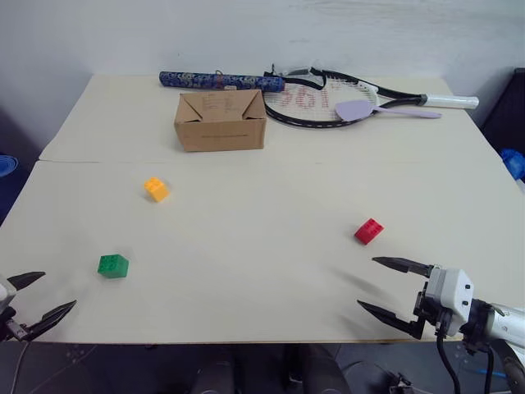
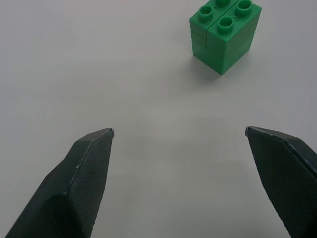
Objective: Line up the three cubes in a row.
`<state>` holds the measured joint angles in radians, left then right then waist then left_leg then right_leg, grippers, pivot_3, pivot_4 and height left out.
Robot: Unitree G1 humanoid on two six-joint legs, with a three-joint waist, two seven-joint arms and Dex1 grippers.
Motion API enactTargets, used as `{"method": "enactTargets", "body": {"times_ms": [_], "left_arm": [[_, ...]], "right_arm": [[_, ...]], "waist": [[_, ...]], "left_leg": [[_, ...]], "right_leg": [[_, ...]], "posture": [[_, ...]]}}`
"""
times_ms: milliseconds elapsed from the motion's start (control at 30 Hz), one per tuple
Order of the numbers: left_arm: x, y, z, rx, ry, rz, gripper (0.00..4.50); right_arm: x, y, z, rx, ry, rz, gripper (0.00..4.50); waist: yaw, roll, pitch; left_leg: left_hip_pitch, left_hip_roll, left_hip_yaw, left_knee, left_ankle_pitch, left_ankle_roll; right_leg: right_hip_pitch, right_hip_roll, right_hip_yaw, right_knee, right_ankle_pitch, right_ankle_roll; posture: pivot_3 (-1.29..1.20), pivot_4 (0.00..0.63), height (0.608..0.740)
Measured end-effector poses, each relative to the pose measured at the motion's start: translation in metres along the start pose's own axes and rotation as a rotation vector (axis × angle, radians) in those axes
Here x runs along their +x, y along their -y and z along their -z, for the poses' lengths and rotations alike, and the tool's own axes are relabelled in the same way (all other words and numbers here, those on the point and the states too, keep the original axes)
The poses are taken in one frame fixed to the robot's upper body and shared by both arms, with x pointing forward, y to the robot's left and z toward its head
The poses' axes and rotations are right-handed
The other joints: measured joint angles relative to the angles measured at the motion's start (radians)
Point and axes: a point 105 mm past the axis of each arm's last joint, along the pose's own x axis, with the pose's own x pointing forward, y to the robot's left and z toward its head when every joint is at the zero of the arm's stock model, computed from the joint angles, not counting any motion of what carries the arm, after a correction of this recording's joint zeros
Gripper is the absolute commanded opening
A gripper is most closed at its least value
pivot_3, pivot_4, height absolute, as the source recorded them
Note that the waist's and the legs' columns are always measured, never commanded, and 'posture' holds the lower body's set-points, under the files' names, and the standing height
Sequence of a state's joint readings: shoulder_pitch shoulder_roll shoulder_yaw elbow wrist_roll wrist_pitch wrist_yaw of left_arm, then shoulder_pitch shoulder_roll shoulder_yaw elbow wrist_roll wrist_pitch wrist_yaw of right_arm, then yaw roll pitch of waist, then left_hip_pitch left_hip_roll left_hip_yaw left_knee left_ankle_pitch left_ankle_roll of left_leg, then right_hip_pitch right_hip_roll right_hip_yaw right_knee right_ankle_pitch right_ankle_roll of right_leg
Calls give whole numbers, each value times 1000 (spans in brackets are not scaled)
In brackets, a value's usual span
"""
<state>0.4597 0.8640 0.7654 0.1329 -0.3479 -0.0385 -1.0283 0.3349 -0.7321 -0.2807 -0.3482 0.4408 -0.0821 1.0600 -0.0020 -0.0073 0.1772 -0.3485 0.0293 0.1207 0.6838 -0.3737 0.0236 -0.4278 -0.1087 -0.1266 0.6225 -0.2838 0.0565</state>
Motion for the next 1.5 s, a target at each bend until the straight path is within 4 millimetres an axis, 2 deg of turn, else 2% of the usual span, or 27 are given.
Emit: {"method": "enactTargets", "body": {"times_ms": [133,200,267,333,400,433,533,700,767,833,900,967,1067,1200,1333,1433,1500], "left_arm": [[4,-5,-7,-34,37,-10,4483],[9,-5,-19,-75,81,18,4483],[14,-2,-37,-98,137,72,4483],[25,3,-73,-113,233,163,4483],[31,14,-95,-82,265,252,4483],[37,26,-104,-51,266,322,4483],[54,53,-116,-15,278,456,4483],[68,86,-136,16,332,613,4483],[72,91,-139,21,350,630,4483],[80,93,-145,36,382,626,4483],[86,99,-151,51,399,652,4483],[88,104,-152,51,397,676,4483],[93,109,-151,47,392,696,4483],[98,107,-158,86,416,676,4483],[100,108,-157,90,422,668,4483],[101,110,-156,75,434,644,4500],[99,107,-158,34,458,621,4500]], "right_arm": [[2,3,-1,-2,15,19,4500],[2,4,-1,7,25,44,4500],[-1,4,1,34,21,69,4500],[-16,3,7,100,-7,132,4500],[-32,6,11,127,-31,213,4500],[-43,9,13,135,-46,273,4500],[-63,11,21,160,-88,375,4500],[-71,11,28,195,-86,505,4500],[-65,15,25,192,-70,511,4500],[-38,30,11,182,-2,471,4500],[-7,54,-12,141,51,388,4500],[9,67,-29,102,43,312,4500],[21,80,-21,148,-7,253,4500],[38,95,5,227,-115,205,4500],[36,102,23,236,-173,215,4500],[31,106,37,263,-202,222,3907],[30,105,40,266,-206,209,3220]], "waist": [[3,-1,0],[4,-2,-1],[5,-2,-1],[16,-2,-1],[15,-1,-1],[15,0,-1],[10,1,-1],[-4,2,-1],[-5,2,-1],[-11,1,-1],[-21,2,-1],[-21,3,-1],[-2,2,-1],[1,2,0],[1,2,0],[-1,2,0],[-1,2,0]], "left_leg": [[0,0,0,0,0,0],[0,0,0,0,1,0],[0,0,0,0,1,0],[0,-1,-1,0,1,0],[1,-1,0,0,1,0],[2,-1,0,0,1,0],[4,0,1,0,1,-2],[8,1,5,-2,1,-4],[10,1,7,-2,1,-4],[12,2,9,-2,1,-5],[13,1,12,-2,2,-4],[12,2,11,-3,2,-5],[9,5,10,-3,2,-6],[6,2,12,0,3,-2],[7,1,12,1,3,-1],[7,2,12,1,3,-2],[7,2,12,1,3,-2]], "right_leg": [[0,0,0,1,0,0],[0,0,0,1,0,0],[0,0,0,1,0,0],[1,-1,0,1,0,0],[1,-1,0,1,0,0],[2,-1,1,1,0,0],[3,1,2,2,0,0],[3,3,8,4,0,0],[3,5,10,4,0,-1],[3,6,13,6,0,-1],[3,6,16,7,0,-1],[1,8,15,7,-1,-2],[0,12,14,6,-2,-3],[-1,10,15,4,-1,-1],[0,8,16,4,0,1],[0,9,16,5,0,1],[0,9,16,5,0,1]], "posture": [[0,150,740],[0,150,740],[0,150,740],[0,150,740],[0,150,740],[0,150,740],[0,150,740],[0,150,740],[0,150,740],[0,150,740],[0,150,740],[0,150,740],[0,150,740],[0,150,740],[0,150,740],[0,150,740],[0,150,740]]}}
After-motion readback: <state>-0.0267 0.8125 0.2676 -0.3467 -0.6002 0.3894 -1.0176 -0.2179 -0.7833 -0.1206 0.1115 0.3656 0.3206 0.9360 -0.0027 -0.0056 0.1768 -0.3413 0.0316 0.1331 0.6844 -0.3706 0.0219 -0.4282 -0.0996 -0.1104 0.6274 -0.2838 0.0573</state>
